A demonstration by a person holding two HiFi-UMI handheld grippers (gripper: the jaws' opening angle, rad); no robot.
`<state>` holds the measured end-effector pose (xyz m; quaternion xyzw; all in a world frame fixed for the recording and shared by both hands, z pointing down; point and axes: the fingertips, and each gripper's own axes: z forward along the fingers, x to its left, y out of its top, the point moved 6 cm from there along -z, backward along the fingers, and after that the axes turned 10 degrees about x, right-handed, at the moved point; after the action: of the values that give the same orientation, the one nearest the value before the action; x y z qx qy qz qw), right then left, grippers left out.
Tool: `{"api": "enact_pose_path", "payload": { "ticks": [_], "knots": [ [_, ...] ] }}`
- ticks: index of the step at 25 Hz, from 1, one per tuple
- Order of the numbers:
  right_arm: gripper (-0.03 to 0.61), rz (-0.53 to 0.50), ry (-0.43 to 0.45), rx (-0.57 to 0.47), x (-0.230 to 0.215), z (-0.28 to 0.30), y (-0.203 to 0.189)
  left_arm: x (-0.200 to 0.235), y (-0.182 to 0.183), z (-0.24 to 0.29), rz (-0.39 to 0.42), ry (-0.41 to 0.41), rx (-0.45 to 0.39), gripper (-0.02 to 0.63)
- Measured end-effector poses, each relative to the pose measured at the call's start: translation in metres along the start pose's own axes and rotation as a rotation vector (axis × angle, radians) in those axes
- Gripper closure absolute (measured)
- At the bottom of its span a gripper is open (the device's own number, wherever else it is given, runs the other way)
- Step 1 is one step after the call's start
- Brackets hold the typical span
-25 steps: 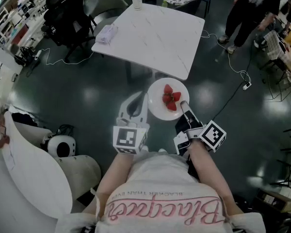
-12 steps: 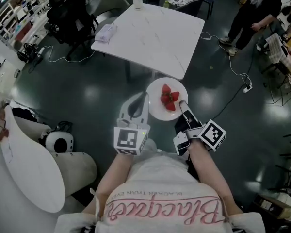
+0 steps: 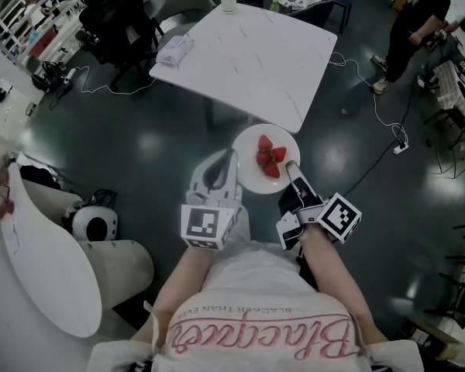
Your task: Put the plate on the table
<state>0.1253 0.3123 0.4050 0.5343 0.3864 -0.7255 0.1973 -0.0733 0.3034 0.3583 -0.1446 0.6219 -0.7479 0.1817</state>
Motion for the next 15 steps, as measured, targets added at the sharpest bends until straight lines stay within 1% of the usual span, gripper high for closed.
{"api": "enact_pose_path", "payload": {
  "ticks": [7,15],
  "knots": [
    [0.566,0.018,-0.016,0.001,-0.011,0.054,0.024,0.046,0.001,0.051,-0.036,0.011,0.003,0.607],
    [0.566,0.046,-0.046,-0.038,-0.024,0.122,0.066,0.098,0.013,0.126,-0.049,-0.029,0.009,0.607]
  ]
}}
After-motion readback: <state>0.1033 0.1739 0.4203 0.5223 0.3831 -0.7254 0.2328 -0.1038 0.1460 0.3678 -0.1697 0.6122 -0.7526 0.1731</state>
